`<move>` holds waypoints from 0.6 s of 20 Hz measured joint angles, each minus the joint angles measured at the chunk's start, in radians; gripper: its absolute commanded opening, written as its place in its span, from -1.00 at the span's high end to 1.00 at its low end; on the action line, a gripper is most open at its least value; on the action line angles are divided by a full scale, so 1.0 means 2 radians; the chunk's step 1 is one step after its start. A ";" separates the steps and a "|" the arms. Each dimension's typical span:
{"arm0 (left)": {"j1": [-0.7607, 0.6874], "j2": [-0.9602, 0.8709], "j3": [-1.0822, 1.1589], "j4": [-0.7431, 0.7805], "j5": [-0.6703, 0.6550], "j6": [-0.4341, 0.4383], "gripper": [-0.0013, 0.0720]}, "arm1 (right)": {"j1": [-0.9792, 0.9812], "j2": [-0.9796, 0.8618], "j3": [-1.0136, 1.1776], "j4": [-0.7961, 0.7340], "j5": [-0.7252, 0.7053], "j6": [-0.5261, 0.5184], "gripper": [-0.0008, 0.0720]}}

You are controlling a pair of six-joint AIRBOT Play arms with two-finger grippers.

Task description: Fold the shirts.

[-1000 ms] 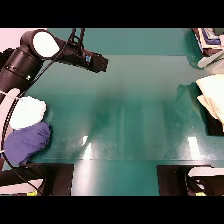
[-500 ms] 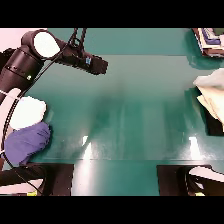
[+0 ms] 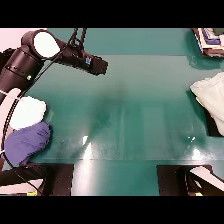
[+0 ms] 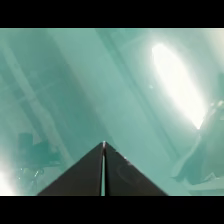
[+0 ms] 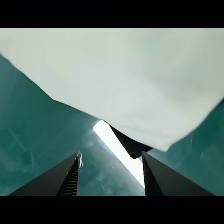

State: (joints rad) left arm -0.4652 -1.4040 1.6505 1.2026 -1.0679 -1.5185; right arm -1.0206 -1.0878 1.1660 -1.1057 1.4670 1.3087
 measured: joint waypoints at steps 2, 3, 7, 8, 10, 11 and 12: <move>0.000 0.000 0.000 0.000 -0.003 0.000 0.89 | -0.002 0.008 -0.009 0.009 0.001 0.004 -0.28; 0.000 0.000 0.000 0.000 -0.005 0.000 0.90 | 0.003 0.011 -0.010 0.018 -0.001 0.006 -0.28; 0.000 0.000 0.000 0.000 -0.008 0.000 0.90 | 0.066 0.015 0.007 0.072 -0.022 0.008 -0.28; 0.000 0.000 0.000 0.000 -0.009 0.000 0.90 | 0.093 0.016 0.014 0.083 -0.029 0.008 -0.28; 0.000 0.000 0.000 0.000 -0.009 0.000 0.90 | 0.153 0.016 0.026 0.094 -0.045 0.009 -0.25; 0.000 0.000 0.000 0.000 -0.008 0.000 0.90 | 0.187 0.016 0.030 0.099 -0.054 0.009 -0.25; 0.000 0.000 0.000 0.000 -0.006 0.000 0.90 | 0.219 0.017 0.034 0.101 -0.063 0.009 -0.24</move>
State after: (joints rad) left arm -0.4652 -1.4040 1.6505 1.2022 -1.0794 -1.5188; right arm -0.5831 -1.0546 1.2335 -0.9043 1.3418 1.3258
